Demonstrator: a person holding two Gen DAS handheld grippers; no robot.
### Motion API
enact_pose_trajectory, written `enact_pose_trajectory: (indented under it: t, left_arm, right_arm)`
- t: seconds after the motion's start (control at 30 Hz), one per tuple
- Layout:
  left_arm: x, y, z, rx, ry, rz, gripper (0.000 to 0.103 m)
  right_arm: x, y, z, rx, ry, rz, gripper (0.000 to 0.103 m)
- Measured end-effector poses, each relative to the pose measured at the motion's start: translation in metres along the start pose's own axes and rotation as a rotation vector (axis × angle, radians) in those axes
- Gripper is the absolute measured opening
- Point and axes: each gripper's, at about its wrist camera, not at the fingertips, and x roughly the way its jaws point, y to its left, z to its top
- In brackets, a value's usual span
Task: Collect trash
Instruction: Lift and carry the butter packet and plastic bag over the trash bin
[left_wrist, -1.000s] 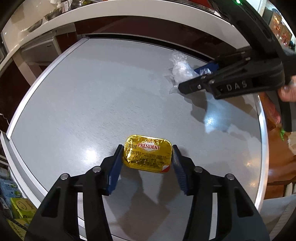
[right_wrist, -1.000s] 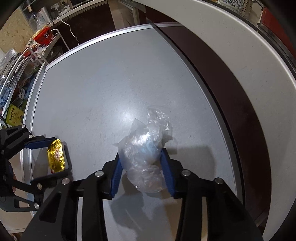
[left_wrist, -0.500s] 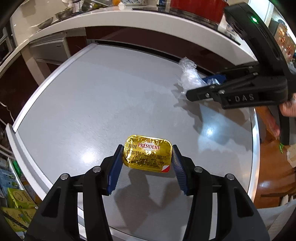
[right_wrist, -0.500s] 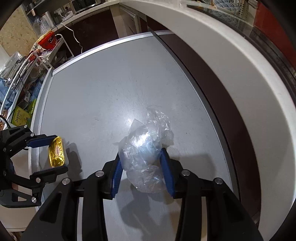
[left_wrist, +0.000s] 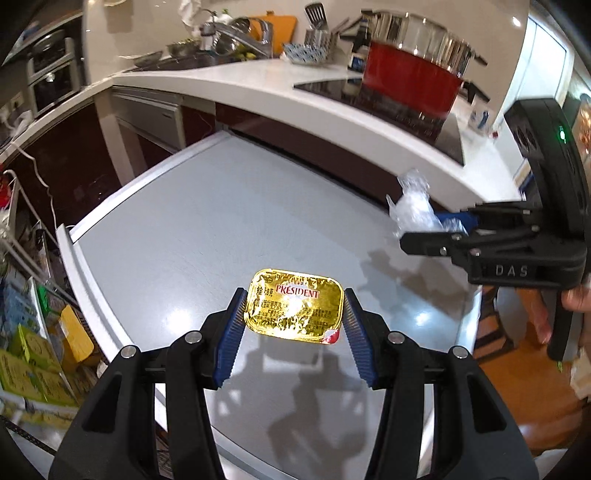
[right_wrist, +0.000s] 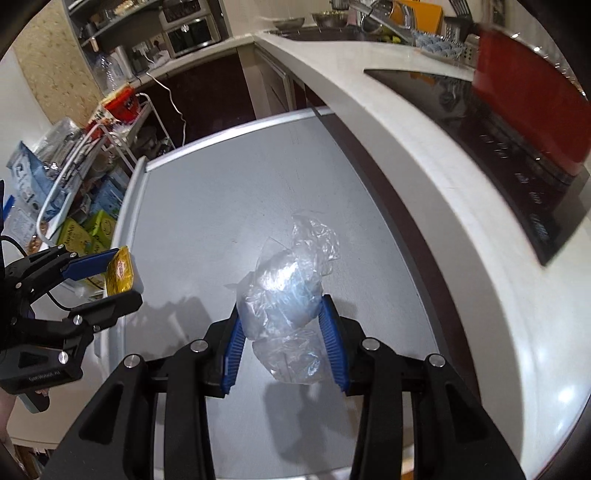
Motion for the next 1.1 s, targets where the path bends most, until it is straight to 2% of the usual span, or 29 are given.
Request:
enact_pose_trajectory:
  t: [0.23, 0.53, 0.77, 1.1]
  left_arm:
    - [-0.036, -0.033, -0.013, -0.001, -0.05, 0.049, 0.052]
    - [-0.067, -0.069, -0.032, -0.071, -0.083, 0.08, 0.052]
    - [-0.083, -0.094, -0.054, -0.107, -0.092, 0.101, 0.052]
    - [-0.097, -0.131, -0.081, -0.095, -0.094, 0.127, 0.052]
  right_arm:
    - [-0.044, -0.001, -0.028, -0.011, -0.043, 0.022, 0.039]
    - [-0.094, -0.003, -0.071, -0.018, -0.077, 0.05, 0.039]
    - [-0.118, -0.004, -0.108, -0.042, -0.074, 0.06, 0.039]
    - [-0.135, -0.002, -0.157, -0.079, -0.039, 0.079, 0.039]
